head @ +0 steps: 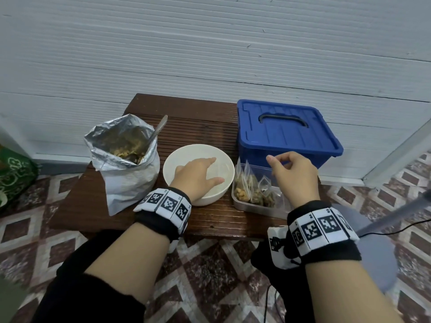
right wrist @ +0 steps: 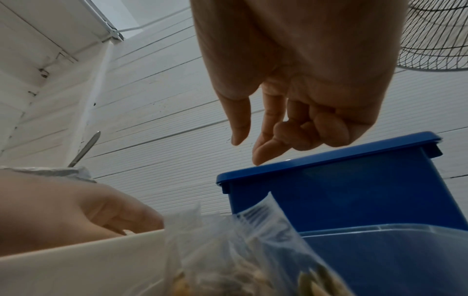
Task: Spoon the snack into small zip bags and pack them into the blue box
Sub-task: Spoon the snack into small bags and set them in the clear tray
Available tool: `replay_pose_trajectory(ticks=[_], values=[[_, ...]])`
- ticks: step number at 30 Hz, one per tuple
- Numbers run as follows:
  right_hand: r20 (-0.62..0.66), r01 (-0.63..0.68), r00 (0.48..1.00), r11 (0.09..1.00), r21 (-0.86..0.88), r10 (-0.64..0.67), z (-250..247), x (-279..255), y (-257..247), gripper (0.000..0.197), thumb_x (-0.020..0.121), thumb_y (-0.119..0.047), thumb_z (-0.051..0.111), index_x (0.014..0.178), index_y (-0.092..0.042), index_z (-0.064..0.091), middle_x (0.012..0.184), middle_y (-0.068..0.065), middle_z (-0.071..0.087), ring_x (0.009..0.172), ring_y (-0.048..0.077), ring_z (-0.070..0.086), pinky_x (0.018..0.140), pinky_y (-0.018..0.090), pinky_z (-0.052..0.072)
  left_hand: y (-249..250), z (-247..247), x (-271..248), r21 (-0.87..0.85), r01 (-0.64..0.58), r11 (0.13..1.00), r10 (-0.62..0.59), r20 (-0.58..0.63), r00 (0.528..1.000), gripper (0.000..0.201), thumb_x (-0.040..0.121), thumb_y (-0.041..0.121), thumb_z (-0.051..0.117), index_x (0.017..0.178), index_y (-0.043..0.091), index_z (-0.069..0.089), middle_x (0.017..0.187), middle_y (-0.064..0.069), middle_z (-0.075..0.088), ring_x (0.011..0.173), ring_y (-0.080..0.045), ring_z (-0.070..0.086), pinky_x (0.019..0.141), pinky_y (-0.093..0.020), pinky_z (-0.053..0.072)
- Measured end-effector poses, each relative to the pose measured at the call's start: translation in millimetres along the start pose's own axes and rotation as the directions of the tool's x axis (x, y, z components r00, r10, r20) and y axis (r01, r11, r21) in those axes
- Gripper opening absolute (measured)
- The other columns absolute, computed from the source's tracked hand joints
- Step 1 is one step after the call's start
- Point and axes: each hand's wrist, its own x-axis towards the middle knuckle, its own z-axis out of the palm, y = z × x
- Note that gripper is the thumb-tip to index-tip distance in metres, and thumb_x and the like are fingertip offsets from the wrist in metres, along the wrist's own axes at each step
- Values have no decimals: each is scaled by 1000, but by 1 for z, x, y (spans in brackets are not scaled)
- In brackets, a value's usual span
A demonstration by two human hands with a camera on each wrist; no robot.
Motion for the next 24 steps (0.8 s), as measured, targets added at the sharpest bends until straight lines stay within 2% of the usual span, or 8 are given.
replay_pose_trajectory(ticks=[2, 7, 9, 11, 14, 19, 22, 24], values=[[13, 5, 1000, 1000, 5, -5, 3, 0, -1, 20, 90, -40, 59, 88, -21, 62, 84, 0, 66, 72, 7, 55, 55, 17, 33, 1, 0, 4, 67, 10, 998, -10, 14, 1000, 72, 89, 54, 57, 150, 31, 28, 156, 7, 31, 139, -17, 34, 111, -46, 21], [32, -3, 999, 1000, 10, 3, 8, 1, -2, 18, 89, -45, 59, 86, -27, 60, 80, -1, 67, 74, 12, 62, 65, 28, 43, 2, 1, 8, 131, 35, 991, -37, 15, 999, 68, 87, 56, 59, 146, 32, 36, 138, 8, 50, 131, -19, 40, 101, -45, 25], [31, 2, 1000, 1000, 17, -3, 8, 1, -3, 17, 89, -44, 59, 86, -27, 60, 80, -1, 66, 76, 13, 62, 66, 28, 42, 2, 1, 8, 108, 27, 994, -24, -27, 999, 53, 86, 54, 62, 134, 33, 51, 126, 10, 55, 123, -17, 45, 95, -41, 25], [32, 8, 999, 999, 32, -10, 8, 0, -4, 17, 90, -42, 59, 88, -25, 61, 81, 0, 66, 78, 13, 63, 63, 27, 40, 2, 1, 8, 60, 19, 998, -13, -98, 995, 27, 85, 50, 65, 109, 37, 63, 114, 12, 58, 115, -16, 49, 89, -38, 24], [37, 16, 999, 999, 36, -17, 8, -1, -6, 17, 90, -41, 59, 88, -24, 61, 80, 0, 65, 79, 13, 62, 62, 25, 39, 3, -2, 6, 20, 10, 1000, -6, -167, 986, 12, 85, 47, 66, 83, 36, 62, 104, 13, 58, 110, -16, 50, 83, -36, 21], [50, 39, 998, 998, 40, -41, 9, -3, -11, 17, 90, -40, 59, 88, -24, 61, 79, -2, 64, 76, 11, 59, 60, 21, 39, 3, -13, 3, -105, -74, 992, 37, -320, 947, 15, 83, 50, 67, 81, 36, 62, 110, 19, 48, 120, -14, 40, 90, -33, 18], [98, 92, 991, 995, 35, -95, 12, -7, -17, 16, 89, -40, 61, 90, -24, 65, 76, -5, 60, 72, 5, 55, 58, 17, 36, 6, -24, 0, -233, -140, 962, 36, -401, 915, 16, 83, 49, 67, 79, 35, 62, 105, 21, 59, 113, -6, 45, 93, -30, 18], [142, 132, 981, 991, 30, -135, 16, -9, -22, 17, 88, -40, 62, 94, -25, 66, 79, -7, 62, 75, 3, 54, 60, 14, 36, 5, -28, -1, -356, -176, 917, 0, -444, 896, 17, 82, 48, 69, 73, 36, 61, 92, 21, 65, 105, -1, 54, 103, -37, 28]])
